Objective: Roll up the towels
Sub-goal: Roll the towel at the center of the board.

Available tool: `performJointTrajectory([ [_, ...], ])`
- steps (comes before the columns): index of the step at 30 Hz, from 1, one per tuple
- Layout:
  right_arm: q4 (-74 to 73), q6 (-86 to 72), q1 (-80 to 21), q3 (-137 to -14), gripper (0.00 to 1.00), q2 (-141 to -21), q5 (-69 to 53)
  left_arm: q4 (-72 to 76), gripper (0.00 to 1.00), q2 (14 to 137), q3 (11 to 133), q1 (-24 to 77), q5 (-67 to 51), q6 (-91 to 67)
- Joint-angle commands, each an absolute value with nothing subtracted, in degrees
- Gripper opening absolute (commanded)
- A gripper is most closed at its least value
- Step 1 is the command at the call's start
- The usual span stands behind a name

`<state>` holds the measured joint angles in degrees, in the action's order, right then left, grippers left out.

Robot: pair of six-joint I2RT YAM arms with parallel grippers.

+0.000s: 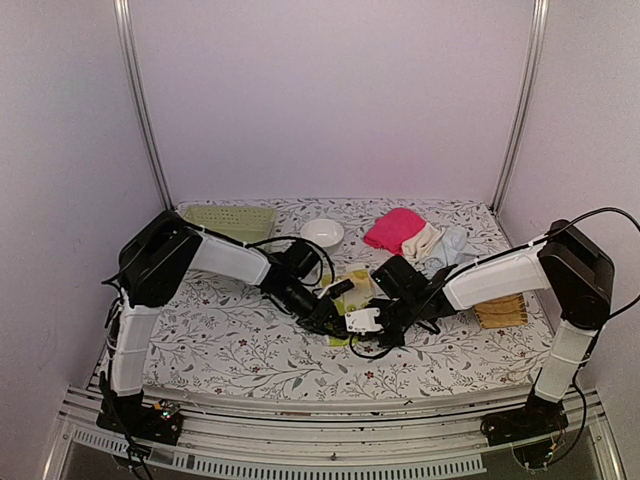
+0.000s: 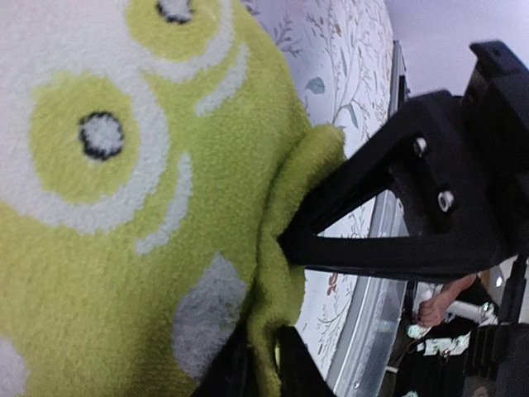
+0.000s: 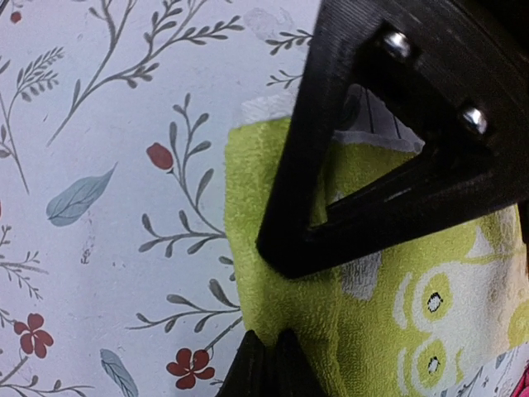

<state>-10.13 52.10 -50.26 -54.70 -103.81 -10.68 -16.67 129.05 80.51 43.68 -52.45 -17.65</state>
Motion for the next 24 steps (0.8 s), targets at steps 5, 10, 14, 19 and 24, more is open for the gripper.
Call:
performJointTrajectory([
  [5, -19.6, 50.3, -50.5, -52.6, 0.03, -104.9, -13.2, -8.8, 0.35, 114.3, 66.6, 41.2, -38.1, -18.2],
  [10, -28.5, 47.5, -49.2, -56.4, 0.02, -104.7, -23.8, 6.4, 0.49, 97.8, 49.4, 43.8, -22.6, -17.4],
  [14, -36.2, 45.6, -46.0, -62.3, 0.02, -107.7, -32.4, 22.6, 0.48, 84.4, 34.6, 51.4, -8.8, -11.1],
  [19, -45.1, 44.6, -41.2, -71.4, 0.02, -114.0, -41.2, 25.8, 0.45, 80.4, 32.4, 64.2, 3.7, 6.8],
  [24, -51.4, 45.2, -38.7, -78.2, 0.02, -119.2, -46.2, 18.6, 0.43, 90.5, 42.5, 69.6, 6.4, 18.4],
])
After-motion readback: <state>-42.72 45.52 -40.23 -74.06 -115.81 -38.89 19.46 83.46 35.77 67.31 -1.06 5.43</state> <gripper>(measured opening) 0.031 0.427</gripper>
